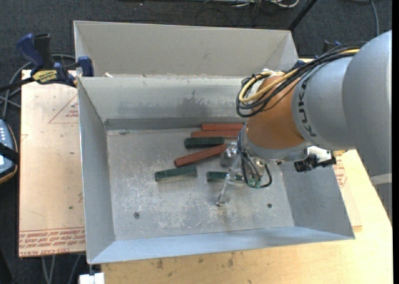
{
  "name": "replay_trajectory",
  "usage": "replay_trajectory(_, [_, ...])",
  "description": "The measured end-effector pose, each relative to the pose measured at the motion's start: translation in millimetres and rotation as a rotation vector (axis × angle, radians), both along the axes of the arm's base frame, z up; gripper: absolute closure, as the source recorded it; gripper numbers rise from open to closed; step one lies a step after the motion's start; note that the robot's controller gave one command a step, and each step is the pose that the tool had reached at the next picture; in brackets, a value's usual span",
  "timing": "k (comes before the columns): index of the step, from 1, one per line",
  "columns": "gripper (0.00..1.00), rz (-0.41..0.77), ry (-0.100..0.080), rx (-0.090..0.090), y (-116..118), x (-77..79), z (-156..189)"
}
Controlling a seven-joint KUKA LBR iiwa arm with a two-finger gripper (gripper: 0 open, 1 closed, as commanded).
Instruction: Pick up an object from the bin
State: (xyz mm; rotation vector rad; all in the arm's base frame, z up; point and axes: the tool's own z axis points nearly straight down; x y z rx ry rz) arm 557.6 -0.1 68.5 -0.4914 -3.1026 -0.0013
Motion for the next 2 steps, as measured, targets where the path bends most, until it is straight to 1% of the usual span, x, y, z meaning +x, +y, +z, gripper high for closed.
replay_trajectory(1, [1.00, 0.000, -0.003, 0.000, 0, 1.0, 2])
replay_trajectory(2, [1.00, 0.003, -0.011, 0.000, 1, 3.5, 114])
